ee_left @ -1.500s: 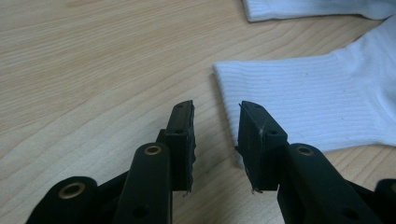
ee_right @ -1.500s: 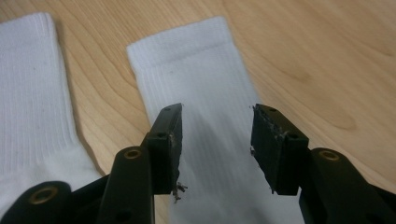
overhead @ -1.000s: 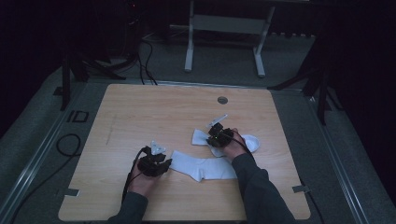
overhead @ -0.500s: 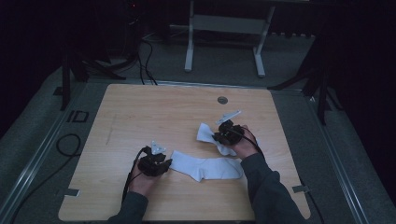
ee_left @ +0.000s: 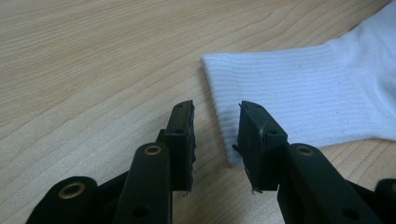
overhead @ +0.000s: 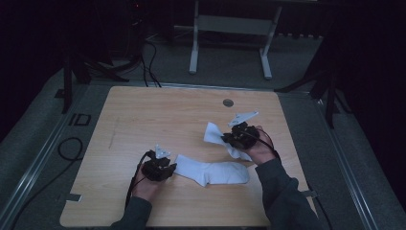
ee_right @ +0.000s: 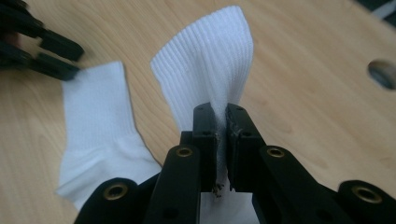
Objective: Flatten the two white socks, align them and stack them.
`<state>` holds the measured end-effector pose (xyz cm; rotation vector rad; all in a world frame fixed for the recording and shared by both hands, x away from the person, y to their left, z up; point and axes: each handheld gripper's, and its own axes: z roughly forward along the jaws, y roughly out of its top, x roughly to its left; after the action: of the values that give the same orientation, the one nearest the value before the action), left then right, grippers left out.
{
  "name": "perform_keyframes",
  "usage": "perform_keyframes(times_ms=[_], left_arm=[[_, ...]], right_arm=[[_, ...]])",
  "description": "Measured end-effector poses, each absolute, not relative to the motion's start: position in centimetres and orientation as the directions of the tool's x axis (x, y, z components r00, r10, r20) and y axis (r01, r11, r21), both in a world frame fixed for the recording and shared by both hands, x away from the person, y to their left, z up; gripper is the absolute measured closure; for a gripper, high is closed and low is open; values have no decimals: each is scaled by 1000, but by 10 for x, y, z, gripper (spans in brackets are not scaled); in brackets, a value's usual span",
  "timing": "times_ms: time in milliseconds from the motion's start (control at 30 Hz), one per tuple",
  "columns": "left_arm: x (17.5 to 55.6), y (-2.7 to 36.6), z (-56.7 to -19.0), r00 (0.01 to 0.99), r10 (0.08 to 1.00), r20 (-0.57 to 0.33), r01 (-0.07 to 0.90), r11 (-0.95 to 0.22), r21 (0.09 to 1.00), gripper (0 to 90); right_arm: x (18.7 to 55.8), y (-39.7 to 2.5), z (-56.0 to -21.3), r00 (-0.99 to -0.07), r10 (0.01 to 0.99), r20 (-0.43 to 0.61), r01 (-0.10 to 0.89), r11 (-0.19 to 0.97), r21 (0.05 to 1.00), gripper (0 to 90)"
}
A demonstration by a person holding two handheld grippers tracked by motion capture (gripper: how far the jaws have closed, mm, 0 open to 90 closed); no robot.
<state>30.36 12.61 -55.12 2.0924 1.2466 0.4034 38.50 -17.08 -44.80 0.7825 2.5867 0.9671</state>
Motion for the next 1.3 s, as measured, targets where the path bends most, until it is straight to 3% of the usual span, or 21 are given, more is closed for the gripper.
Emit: perform_keyframes(times_ms=[733,967,1300], left_arm=[[304,125,-552,500,863,-71,662,-328,674,658],[304,124,-552,501,863,-72,663,-328,673,658],[304,124,-552,504,860,-76,664,-330,671,660]], right_arm=[[327,-199,-366,-824,545,-155,209,548,810,833],[317,-201,-376,-833,537,-135,236,564,792,831],[322,-165,-431,-859,512,-26,322,578,749,830]])
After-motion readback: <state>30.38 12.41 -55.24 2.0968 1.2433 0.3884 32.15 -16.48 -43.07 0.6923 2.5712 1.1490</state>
